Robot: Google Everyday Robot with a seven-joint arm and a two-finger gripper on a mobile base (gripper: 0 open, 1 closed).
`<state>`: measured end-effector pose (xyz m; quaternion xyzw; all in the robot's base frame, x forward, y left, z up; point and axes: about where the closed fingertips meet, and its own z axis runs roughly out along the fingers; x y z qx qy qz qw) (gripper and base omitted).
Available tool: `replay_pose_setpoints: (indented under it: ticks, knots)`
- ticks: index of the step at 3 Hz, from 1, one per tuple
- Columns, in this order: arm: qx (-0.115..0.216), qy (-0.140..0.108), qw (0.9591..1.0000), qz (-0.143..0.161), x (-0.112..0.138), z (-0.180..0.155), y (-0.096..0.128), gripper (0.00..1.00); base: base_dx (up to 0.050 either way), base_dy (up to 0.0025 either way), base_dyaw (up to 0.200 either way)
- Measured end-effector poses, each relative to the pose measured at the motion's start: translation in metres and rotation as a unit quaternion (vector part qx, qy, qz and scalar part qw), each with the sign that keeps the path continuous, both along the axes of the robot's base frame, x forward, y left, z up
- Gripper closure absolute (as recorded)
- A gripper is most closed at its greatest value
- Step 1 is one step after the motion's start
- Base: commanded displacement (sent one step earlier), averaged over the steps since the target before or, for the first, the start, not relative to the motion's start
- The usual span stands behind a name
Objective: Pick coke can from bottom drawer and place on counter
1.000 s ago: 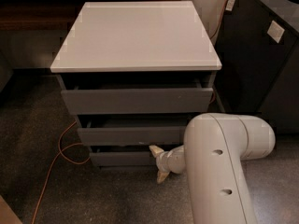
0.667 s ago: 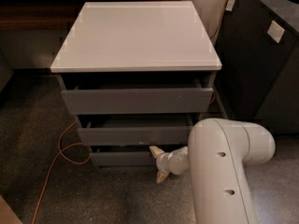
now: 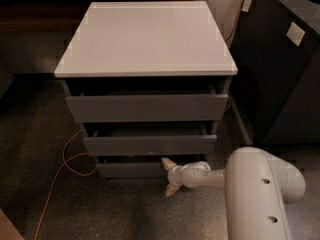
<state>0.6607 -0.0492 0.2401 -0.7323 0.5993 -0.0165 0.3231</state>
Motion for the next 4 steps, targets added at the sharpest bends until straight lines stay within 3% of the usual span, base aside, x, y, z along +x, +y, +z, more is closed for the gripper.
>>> replay_pose_setpoints:
  ticks: [2,4]
  knots:
    - [0.04,0.068,0.9968,-0.014,0.04,-0.018,-0.008,0.0,0.0,0.0,0.0]
    - [0.025,0.121,0.9919,-0.028,0.063,-0.047,-0.015,0.0,0.0,0.0,0.0]
